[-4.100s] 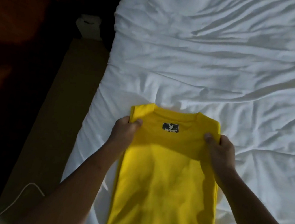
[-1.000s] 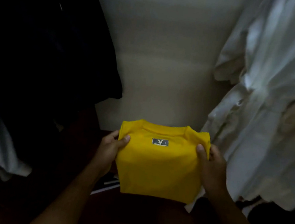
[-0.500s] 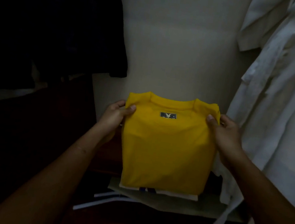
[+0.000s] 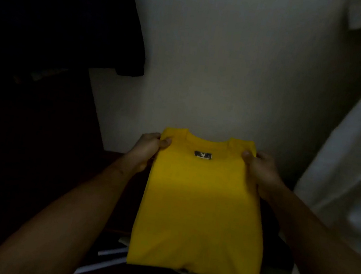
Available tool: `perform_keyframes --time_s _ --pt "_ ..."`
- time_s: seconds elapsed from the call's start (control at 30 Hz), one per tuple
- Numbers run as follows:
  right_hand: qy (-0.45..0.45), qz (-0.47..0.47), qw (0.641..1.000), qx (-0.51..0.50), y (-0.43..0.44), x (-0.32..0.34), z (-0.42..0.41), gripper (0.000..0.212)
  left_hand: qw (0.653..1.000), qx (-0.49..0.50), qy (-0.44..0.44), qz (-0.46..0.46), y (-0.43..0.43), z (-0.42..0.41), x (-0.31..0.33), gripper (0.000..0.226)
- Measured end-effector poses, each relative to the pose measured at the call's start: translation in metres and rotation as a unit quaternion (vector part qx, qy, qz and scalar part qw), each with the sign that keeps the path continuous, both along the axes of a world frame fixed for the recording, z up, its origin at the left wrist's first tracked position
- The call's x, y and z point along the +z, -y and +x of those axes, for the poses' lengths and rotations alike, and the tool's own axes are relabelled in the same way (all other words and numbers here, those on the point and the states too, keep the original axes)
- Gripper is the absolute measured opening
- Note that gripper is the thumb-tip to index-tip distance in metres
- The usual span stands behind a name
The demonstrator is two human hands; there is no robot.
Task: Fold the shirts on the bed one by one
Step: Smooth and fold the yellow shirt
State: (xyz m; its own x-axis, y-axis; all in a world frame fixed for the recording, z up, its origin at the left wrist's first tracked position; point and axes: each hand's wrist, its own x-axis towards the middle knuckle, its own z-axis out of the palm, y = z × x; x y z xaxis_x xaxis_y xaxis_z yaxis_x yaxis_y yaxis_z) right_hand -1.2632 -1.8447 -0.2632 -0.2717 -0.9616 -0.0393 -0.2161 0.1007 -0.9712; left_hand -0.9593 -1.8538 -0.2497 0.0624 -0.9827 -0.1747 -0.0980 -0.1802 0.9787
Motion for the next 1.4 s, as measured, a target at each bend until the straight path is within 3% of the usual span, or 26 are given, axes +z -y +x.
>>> perform_keyframes --time_s 0.13,0.27,0.33,0.47,0.53,0.7,0.8,0.97,1.03,1.17,1.23,1.3,1.4 --pt "0.004 0.062 0.998 -0.032 0.037 -0.036 0.004 0.022 0.996 0.022 -0.042 0.069 0.047 -0.002 -0.051 0.028" --pt "-0.001 0.102 0.993 -0.062 0.060 -0.060 -0.001 0.034 0.990 0.046 -0.052 0.119 0.075 -0.001 -0.081 0.048" --pt "0.014 0.123 0.990 -0.074 0.069 -0.063 -0.004 0.029 0.989 0.049 -0.054 0.128 0.085 0.001 -0.086 0.051" --pt "0.026 0.101 0.989 -0.103 0.086 -0.053 -0.008 0.015 0.992 0.036 -0.088 0.084 0.097 0.003 -0.074 0.029" --pt "0.017 0.089 0.989 -0.114 0.090 -0.050 -0.004 0.025 0.993 0.041 -0.082 0.070 0.101 0.004 -0.072 0.025" --pt "-0.046 0.070 0.992 -0.089 0.084 -0.067 0.001 0.032 0.996 0.068 -0.001 0.066 0.091 0.000 -0.087 0.010" --pt "-0.046 0.073 0.995 -0.040 0.064 -0.067 -0.007 0.030 0.993 0.075 0.042 0.079 0.064 0.004 -0.079 0.023" --pt "-0.053 0.202 0.978 0.016 0.023 -0.075 -0.014 0.096 0.981 0.000 0.068 0.181 -0.007 0.005 -0.075 0.037" --pt "-0.072 0.224 0.972 0.014 0.004 -0.072 -0.007 0.116 0.979 0.002 0.096 0.180 -0.018 -0.001 -0.081 0.049" --pt "-0.198 0.140 0.970 0.011 -0.025 -0.061 0.009 0.074 0.970 0.010 0.227 0.082 -0.037 -0.015 -0.077 0.042" --pt "-0.269 0.144 0.952 0.020 -0.033 -0.056 0.009 0.073 0.948 -0.025 0.306 0.081 -0.044 -0.010 -0.072 0.050" --pt "-0.376 0.138 0.916 0.021 -0.039 -0.047 0.010 0.074 0.904 -0.047 0.414 0.089 -0.049 -0.007 -0.062 0.065" --pt "-0.438 0.060 0.893 0.087 -0.050 -0.031 0.029 0.070 0.885 -0.037 0.462 -0.035 -0.058 -0.023 -0.046 0.060"
